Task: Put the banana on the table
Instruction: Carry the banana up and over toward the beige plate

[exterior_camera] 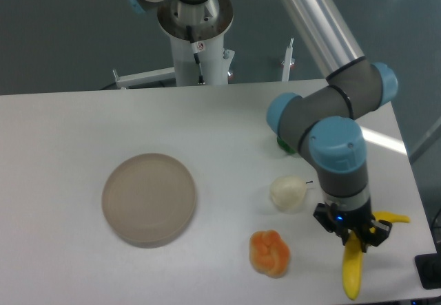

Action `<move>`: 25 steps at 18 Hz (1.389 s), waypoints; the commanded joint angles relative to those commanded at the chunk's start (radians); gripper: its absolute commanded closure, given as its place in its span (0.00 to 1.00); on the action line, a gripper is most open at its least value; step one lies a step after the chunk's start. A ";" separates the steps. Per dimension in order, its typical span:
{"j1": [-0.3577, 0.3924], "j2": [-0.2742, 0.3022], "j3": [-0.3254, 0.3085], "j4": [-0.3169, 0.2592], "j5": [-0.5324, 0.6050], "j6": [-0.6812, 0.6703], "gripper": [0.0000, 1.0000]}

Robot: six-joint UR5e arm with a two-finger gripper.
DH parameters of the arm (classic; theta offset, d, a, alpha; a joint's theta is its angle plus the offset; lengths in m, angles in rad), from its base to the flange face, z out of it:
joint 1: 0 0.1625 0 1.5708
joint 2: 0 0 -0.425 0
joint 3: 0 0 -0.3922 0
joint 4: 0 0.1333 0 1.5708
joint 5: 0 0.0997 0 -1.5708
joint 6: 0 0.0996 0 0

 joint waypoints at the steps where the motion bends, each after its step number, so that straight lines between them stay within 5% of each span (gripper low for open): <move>1: 0.000 0.035 -0.046 0.000 -0.006 -0.002 0.73; 14: 0.003 0.376 -0.537 0.009 -0.017 0.133 0.73; 19: -0.014 0.465 -0.648 0.005 -0.011 0.283 0.73; 25: -0.081 0.497 -0.737 0.011 0.000 0.256 0.73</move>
